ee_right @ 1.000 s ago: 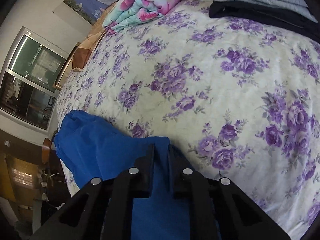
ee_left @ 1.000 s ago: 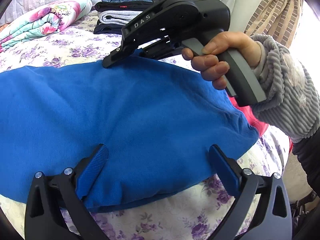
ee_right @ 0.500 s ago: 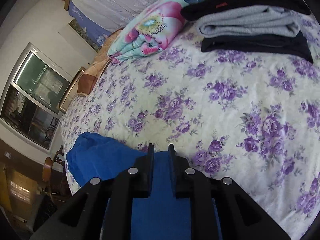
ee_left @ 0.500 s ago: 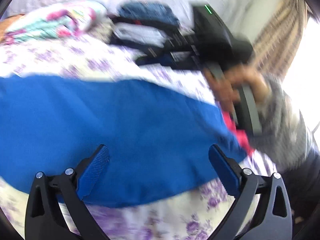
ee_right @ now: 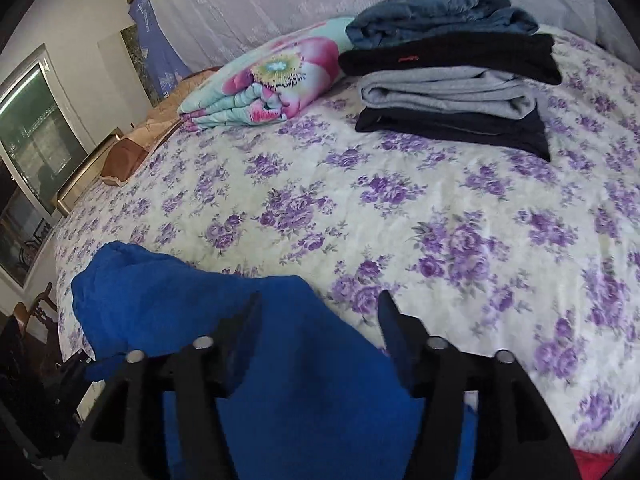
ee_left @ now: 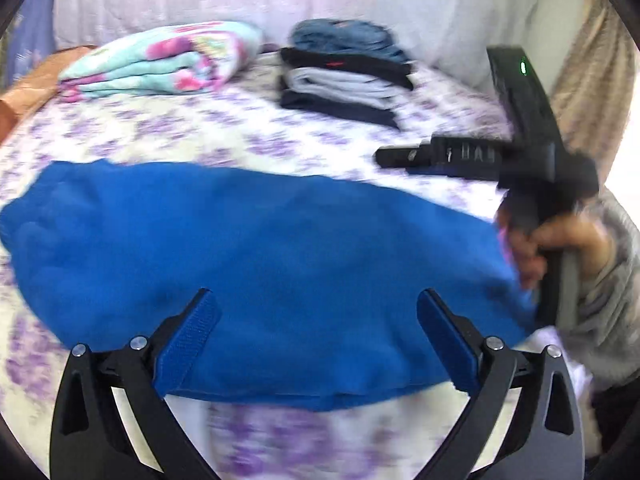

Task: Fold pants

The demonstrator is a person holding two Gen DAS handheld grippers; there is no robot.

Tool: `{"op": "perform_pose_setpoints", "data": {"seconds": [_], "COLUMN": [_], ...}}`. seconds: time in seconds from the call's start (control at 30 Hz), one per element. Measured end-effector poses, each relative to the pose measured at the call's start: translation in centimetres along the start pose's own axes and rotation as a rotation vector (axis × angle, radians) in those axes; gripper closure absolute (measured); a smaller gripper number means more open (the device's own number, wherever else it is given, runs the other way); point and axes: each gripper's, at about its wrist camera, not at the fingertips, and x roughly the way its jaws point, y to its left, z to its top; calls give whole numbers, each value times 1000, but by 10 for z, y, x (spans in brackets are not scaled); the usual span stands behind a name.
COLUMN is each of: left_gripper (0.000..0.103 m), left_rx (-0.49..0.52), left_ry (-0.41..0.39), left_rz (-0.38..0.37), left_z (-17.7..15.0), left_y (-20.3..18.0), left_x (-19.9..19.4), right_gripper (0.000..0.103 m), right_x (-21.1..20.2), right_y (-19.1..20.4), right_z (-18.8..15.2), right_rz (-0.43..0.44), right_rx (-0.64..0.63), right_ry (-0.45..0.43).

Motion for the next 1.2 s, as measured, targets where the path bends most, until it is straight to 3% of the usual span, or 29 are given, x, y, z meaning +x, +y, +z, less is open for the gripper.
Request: {"op": "perform_pose_setpoints", "data": {"seconds": [0.07,0.13,0.23,0.3,0.4,0.57,0.67,0.73,0.8,0.9,1.0,1.13,1.17,1.2], "left_gripper": [5,5,5,5,5,5,5,5,5,5,5,5,5,5], "left_rx": [48,135,153,106,27,-35,-36,-12,-1,-16,-9,-19,-27,-39], "left_ry": [54,140,113,101,61,4,18,30,48,31,28,19,16,10], "left_rz": [42,139,159,126,58,-10,5,50,58,42,46,28,17,-4], "left_z": [-3,-13,-13,-14,-17,-13,-17,-24,-28,-29,-30,-30,-30,-29], "left_y": [-10,-20,-28,-23,-17,-22,-27,-27,-25,-23,-24,-21,-19,-16], "left_x": [15,45,37,28,10,-1,9,18,22,18,18,17,16,13], "right_gripper": [31,30,31,27,15,15,15,15,15,15,16,18,24,38], "right_x": [7,22,-13,-57,-125,-202,-215,-209,-203,-194,-187,-183,-182,-181], "right_y": [-4,-9,-5,-12,-51,-133,-166,-185,-196,-207,-221,-223,-223,-224], "right_z": [-19,-37,-43,-53,-95,-196,-237,-254,-258,-250,-245,-237,-235,-234], "right_rz": [-33,-53,-78,26,29,-87,-112,-53,4,25,15,-40,-61,-69], "right_rx": [2,-19,15,81,259,640,821,931,978,980,1019,977,970,971], "right_ry": [67,110,-8,-119,-273,-356,-393,-432,-465,-478,-470,-457,-462,-473]}}
